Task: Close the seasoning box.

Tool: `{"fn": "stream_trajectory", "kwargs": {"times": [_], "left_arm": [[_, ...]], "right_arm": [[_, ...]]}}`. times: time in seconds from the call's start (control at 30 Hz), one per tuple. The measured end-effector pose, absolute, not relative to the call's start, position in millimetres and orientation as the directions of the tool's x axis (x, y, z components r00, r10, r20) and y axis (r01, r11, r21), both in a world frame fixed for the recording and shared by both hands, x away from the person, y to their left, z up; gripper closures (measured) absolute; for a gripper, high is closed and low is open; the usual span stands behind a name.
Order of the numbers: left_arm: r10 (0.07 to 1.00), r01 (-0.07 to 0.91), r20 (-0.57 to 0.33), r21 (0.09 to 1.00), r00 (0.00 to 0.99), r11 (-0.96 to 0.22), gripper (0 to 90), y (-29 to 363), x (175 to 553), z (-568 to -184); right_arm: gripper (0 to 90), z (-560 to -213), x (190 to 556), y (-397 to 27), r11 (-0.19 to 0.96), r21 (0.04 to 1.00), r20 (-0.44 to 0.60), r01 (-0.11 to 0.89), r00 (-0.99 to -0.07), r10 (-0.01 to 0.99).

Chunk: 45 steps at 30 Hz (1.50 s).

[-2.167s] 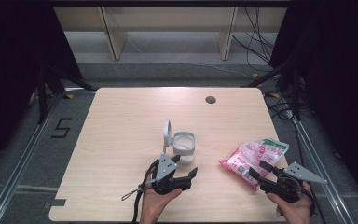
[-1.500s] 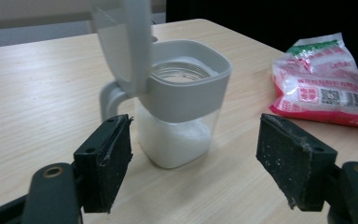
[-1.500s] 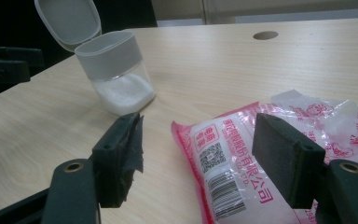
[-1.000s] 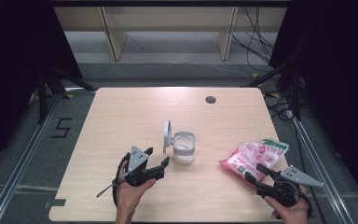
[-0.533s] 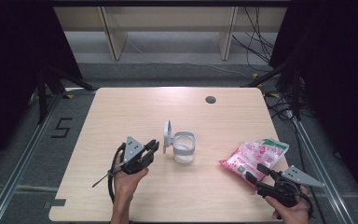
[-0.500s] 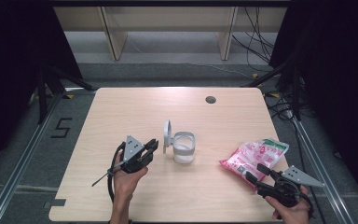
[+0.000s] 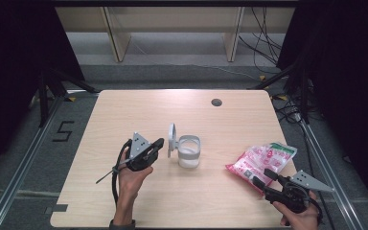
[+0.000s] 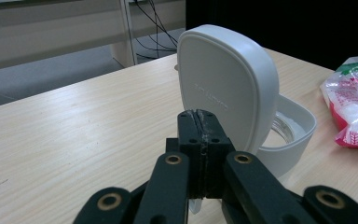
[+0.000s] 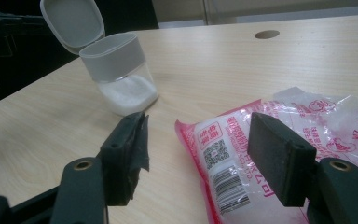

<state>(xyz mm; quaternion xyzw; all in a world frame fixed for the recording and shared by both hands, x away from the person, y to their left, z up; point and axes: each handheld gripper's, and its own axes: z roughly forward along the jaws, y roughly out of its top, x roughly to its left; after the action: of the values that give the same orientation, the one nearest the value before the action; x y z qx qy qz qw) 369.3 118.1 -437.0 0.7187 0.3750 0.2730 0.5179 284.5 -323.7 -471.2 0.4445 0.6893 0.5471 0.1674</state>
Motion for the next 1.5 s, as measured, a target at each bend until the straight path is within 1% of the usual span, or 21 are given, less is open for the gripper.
{"fn": "stream_trajectory", "kwargs": {"times": [0.1, 0.13, 0.17, 0.43, 0.53, 0.57, 0.8, 0.83, 0.87, 0.97, 1.0, 1.07, 1.13, 1.2, 1.23, 1.27, 1.5], "left_arm": [[0.822, 0.266, -0.004, 0.947, 0.570, -0.180, 88.9, 116.0, 370.7, -436.8], [0.818, 0.257, 0.009, 0.948, 0.576, -0.191, 88.8, 116.3, 371.7, -436.4], [0.816, 0.256, 0.008, 0.948, 0.579, -0.191, 88.9, 115.5, 372.3, -436.5], [0.809, 0.243, 0.015, 0.950, 0.587, -0.195, 88.6, 109.8, 373.3, -434.4], [0.803, 0.240, 0.024, 0.949, 0.595, -0.206, 88.3, 107.6, 373.9, -434.0], [0.804, 0.242, 0.014, 0.950, 0.595, -0.196, 88.3, 106.4, 373.9, -434.2], [0.799, 0.233, 0.022, 0.951, 0.601, -0.202, 88.2, 104.0, 373.5, -432.7], [0.800, 0.233, 0.023, 0.951, 0.600, -0.202, 88.2, 104.1, 373.3, -432.5], [0.802, 0.236, 0.018, 0.952, 0.598, -0.197, 88.2, 104.0, 373.1, -432.5], [0.798, 0.231, 0.016, 0.953, 0.602, -0.194, 88.1, 104.0, 372.7, -431.7], [0.797, 0.230, 0.020, 0.953, 0.604, -0.198, 88.1, 103.9, 372.5, -431.3], [0.796, 0.226, 0.027, 0.952, 0.604, -0.204, 88.1, 103.5, 372.2, -430.5], [0.796, 0.227, 0.022, 0.953, 0.605, -0.199, 88.1, 102.1, 371.8, -430.2], [0.793, 0.225, 0.026, 0.953, 0.608, -0.204, 88.1, 100.6, 371.5, -429.5], [0.796, 0.231, 0.016, 0.953, 0.605, -0.195, 88.2, 99.5, 371.2, -429.3], [0.791, 0.220, 0.030, 0.954, 0.611, -0.206, 88.4, 99.8, 371.6, -428.6], [0.779, 0.213, 0.037, 0.953, 0.626, -0.217, 88.3, 91.5, 369.9, -427.0]], "right_arm": [[38.0, -471.4, 284.5, -323.3, 0.006, 0.905, 0.252, 0.425, -0.548, 0.797], [38.0, -471.8, 284.9, -323.7, 0.010, 0.908, 0.246, 0.420, -0.550, 0.798], [38.0, -471.2, 284.2, -323.6, 0.006, 0.902, 0.257, 0.431, -0.547, 0.797], [37.8, -471.3, 284.0, -323.8, -0.009, 0.905, 0.265, 0.425, -0.547, 0.794], [37.6, -471.7, 284.3, -323.8, -0.003, 0.907, 0.255, 0.421, -0.544, 0.799], [37.5, -471.7, 285.1, -325.1, 0.014, 0.913, 0.233, 0.407, -0.549, 0.803], [37.4, -470.6, 282.5, -324.0, 0.006, 0.895, 0.262, 0.445, -0.538, 0.801], [37.5, -470.7, 283.3, -324.7, 0.017, 0.900, 0.249, 0.436, -0.545, 0.800], [37.5, -470.3, 281.4, -322.8, -0.010, 0.889, 0.282, 0.458, -0.529, 0.800], [37.4, -470.7, 282.4, -323.5, -0.008, 0.895, 0.275, 0.446, -0.536, 0.798], [37.5, -471.1, 283.8, -324.9, 0.013, 0.901, 0.254, 0.434, -0.551, 0.795], [37.5, -471.4, 283.8, -325.0, 0.016, 0.901, 0.251, 0.433, -0.552, 0.796], [37.5, -471.1, 282.1, -323.4, -0.003, 0.894, 0.271, 0.447, -0.537, 0.799], [37.5, -471.3, 283.7, -325.0, 0.020, 0.901, 0.249, 0.434, -0.554, 0.794], [37.5, -471.4, 283.5, -324.1, 0.016, 0.901, 0.252, 0.434, -0.551, 0.795], [37.5, -471.4, 283.3, -324.0, 0.015, 0.900, 0.252, 0.435, -0.550, 0.797], [37.4, -471.4, 283.1, -323.6, 0.032, 0.903, 0.230, 0.429, -0.544, 0.807]]}}
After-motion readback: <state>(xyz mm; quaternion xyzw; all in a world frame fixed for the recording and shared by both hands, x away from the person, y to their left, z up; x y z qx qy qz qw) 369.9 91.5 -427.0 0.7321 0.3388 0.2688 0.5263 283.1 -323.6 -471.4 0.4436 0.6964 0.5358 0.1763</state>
